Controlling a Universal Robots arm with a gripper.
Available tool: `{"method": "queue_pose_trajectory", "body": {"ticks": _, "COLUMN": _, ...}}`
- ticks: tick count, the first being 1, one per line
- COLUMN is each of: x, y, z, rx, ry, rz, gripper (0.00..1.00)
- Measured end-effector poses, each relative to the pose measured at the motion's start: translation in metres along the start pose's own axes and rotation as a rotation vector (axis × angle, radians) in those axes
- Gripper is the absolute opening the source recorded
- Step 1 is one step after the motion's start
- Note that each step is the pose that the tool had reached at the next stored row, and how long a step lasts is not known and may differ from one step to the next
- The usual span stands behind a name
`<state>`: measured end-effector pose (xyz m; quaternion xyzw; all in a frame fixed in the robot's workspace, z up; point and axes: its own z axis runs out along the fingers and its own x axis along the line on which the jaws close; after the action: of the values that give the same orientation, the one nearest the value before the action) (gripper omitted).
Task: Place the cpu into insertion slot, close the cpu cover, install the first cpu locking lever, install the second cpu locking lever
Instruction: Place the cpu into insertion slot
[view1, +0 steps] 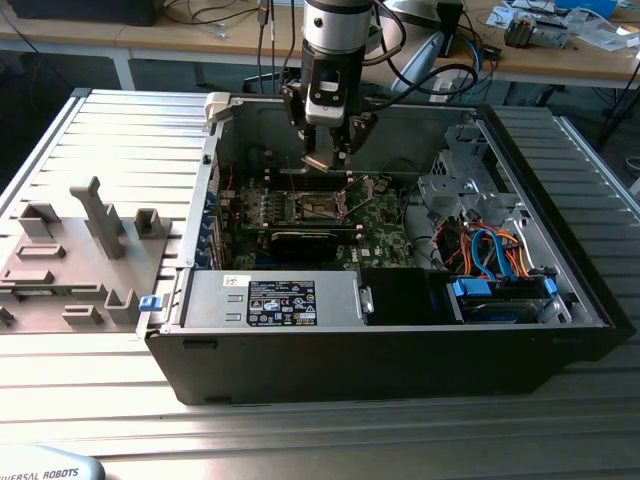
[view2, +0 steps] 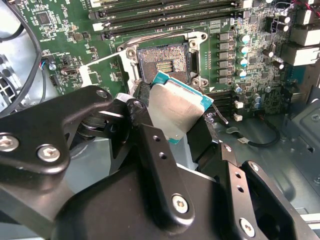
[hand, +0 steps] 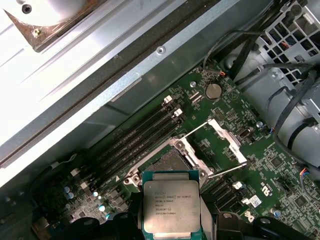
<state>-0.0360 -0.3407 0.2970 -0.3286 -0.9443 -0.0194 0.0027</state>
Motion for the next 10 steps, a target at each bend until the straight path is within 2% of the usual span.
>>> {"method": "queue_pose_trajectory", "body": {"ticks": 10, "x": 0.0000, "y": 0.0000, "z": 0.0000, "rx": -0.0001, "ry": -0.0002, "rz": 0.005, "gripper": 0.54}}
